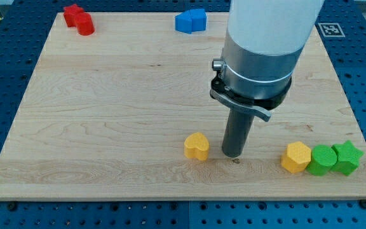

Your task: Move the yellow heart diagonally to the top left side of the yellow hexagon

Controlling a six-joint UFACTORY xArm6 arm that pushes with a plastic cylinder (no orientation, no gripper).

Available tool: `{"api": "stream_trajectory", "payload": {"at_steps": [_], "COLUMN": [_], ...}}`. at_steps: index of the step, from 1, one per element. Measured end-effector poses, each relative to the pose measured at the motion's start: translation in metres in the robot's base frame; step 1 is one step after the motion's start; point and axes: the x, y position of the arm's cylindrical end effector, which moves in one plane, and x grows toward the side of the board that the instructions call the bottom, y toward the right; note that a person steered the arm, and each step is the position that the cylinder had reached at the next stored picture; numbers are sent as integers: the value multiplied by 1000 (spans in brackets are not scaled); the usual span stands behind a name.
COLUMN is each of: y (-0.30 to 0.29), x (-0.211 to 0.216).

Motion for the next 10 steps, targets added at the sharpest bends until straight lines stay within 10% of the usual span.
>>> {"api": "stream_trajectory", "payload": {"at_steps": [6, 10], "y": [-221, -269], "x": [7, -5]}}
